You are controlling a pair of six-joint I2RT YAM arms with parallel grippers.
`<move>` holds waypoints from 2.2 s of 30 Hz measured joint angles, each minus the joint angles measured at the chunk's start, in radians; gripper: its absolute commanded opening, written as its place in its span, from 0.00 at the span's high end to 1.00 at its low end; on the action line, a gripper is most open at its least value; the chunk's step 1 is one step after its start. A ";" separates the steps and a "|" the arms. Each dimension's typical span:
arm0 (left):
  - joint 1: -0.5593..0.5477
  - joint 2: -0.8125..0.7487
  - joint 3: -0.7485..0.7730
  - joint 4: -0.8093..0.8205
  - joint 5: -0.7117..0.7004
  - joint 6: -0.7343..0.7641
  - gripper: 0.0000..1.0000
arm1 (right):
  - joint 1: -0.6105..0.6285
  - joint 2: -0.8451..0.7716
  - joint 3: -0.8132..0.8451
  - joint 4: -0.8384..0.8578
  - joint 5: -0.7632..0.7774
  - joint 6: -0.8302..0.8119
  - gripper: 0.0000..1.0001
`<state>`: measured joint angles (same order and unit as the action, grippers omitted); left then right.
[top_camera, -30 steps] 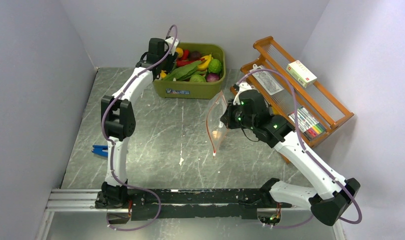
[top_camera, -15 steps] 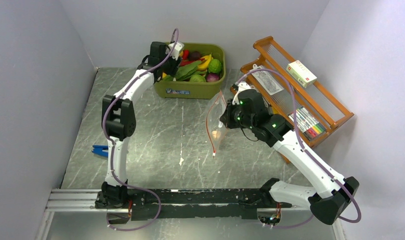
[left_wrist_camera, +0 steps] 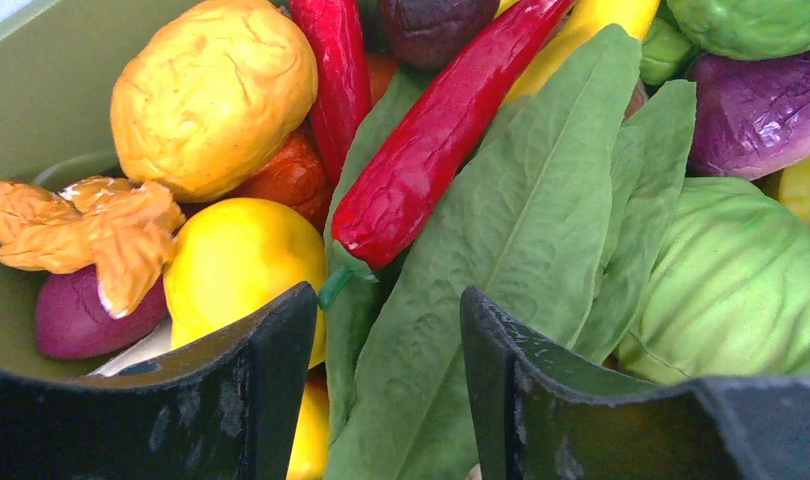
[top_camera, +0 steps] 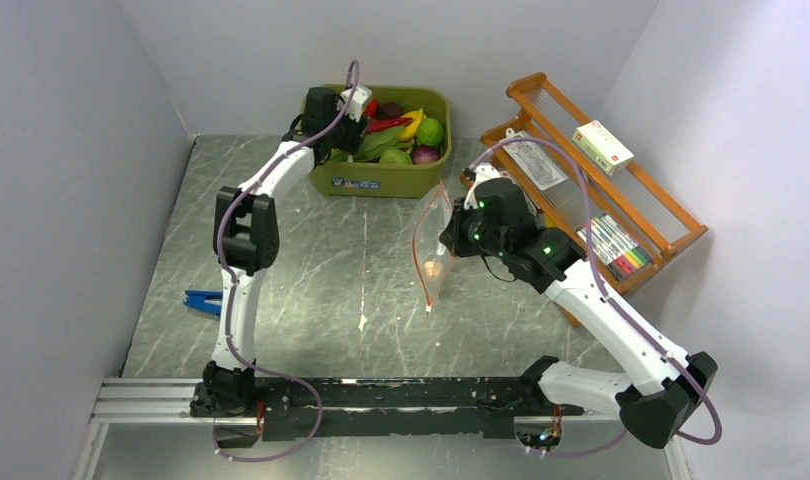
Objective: Place the food in the zip-top bag and seal the zipper
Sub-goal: Adjust the fake vegetable in the bin.
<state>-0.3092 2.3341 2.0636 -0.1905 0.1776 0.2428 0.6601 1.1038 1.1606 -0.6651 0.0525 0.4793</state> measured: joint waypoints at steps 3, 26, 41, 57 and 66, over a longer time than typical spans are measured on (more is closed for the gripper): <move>0.000 0.018 0.008 0.021 0.003 -0.002 0.60 | 0.000 0.011 0.006 -0.005 0.000 -0.006 1.00; 0.001 -0.155 -0.243 0.146 0.042 -0.026 0.93 | 0.000 0.026 0.013 -0.006 0.004 -0.004 1.00; 0.001 -0.376 -0.387 0.142 -0.044 -0.040 0.93 | 0.000 -0.006 0.008 -0.006 0.002 0.018 1.00; 0.001 -0.527 -0.515 -0.040 -0.236 -0.204 0.93 | 0.000 -0.029 -0.013 0.002 0.000 0.025 1.00; 0.001 -0.563 -0.505 -0.165 -0.312 -0.294 0.83 | 0.000 -0.030 -0.029 0.012 -0.001 0.026 1.00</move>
<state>-0.3084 1.7710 1.5581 -0.3557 -0.1341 -0.0513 0.6601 1.0740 1.1320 -0.6529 0.0517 0.5053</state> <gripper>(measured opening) 0.110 0.006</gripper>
